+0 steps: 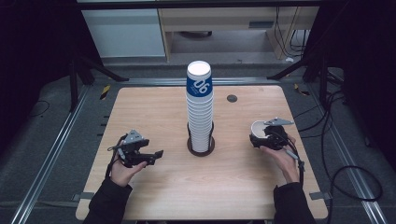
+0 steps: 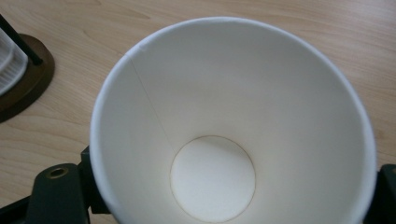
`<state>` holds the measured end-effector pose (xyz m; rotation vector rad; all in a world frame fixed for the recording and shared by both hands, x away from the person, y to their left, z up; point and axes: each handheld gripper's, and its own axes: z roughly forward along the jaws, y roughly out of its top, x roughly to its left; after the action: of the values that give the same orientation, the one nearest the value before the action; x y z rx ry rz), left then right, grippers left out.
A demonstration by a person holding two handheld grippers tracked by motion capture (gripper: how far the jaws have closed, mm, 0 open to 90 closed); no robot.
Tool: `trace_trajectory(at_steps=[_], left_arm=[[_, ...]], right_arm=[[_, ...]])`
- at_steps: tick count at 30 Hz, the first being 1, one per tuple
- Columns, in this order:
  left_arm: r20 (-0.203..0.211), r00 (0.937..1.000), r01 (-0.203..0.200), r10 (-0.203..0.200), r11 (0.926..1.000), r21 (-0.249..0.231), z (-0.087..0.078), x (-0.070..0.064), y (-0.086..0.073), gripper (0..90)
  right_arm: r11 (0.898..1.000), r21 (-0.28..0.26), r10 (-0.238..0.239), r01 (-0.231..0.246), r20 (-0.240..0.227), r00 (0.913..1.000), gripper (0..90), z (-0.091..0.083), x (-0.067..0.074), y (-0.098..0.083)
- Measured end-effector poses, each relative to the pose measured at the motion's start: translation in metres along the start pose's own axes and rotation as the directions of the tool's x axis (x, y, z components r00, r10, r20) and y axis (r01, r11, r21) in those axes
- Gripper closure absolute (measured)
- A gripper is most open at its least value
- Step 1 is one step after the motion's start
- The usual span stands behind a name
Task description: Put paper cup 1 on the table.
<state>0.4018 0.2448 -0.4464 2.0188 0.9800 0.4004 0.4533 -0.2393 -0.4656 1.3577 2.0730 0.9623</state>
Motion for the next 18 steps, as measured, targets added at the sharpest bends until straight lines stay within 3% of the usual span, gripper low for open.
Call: trace_trajectory(at_steps=[4, 10, 12, 18], left_arm=[[0.0, 1.0, -0.001, 0.001, 1.0, 0.0, -0.0001, -0.0005, 0.0002, 20.3], [0.004, 1.0, -0.006, 0.006, 1.0, 0.004, 0.0006, -0.0014, 0.0002, 20.2], [0.004, 1.0, -0.007, 0.006, 1.0, 0.004, 0.0004, -0.0015, 0.0003, 20.2], [0.006, 1.0, -0.003, 0.003, 1.0, -0.008, -0.0021, -0.0014, 0.0006, 20.2]], right_arm=[[1.0, 0.026, 0.002, -0.002, 0.003, 1.0, 19.6, 0.0045, 0.0005, -0.002], [1.0, 0.016, 0.002, -0.002, -0.01, 0.9999, 18.2, 0.0058, -0.0004, -0.003], [1.0, -0.001, -0.006, 0.006, -0.013, 0.9999, 14.9, 0.0057, -0.0002, -0.0046], [1.0, 0.025, -0.01, 0.01, -0.011, 0.9999, 8.6, 0.001, 0.0021, -0.0048]])
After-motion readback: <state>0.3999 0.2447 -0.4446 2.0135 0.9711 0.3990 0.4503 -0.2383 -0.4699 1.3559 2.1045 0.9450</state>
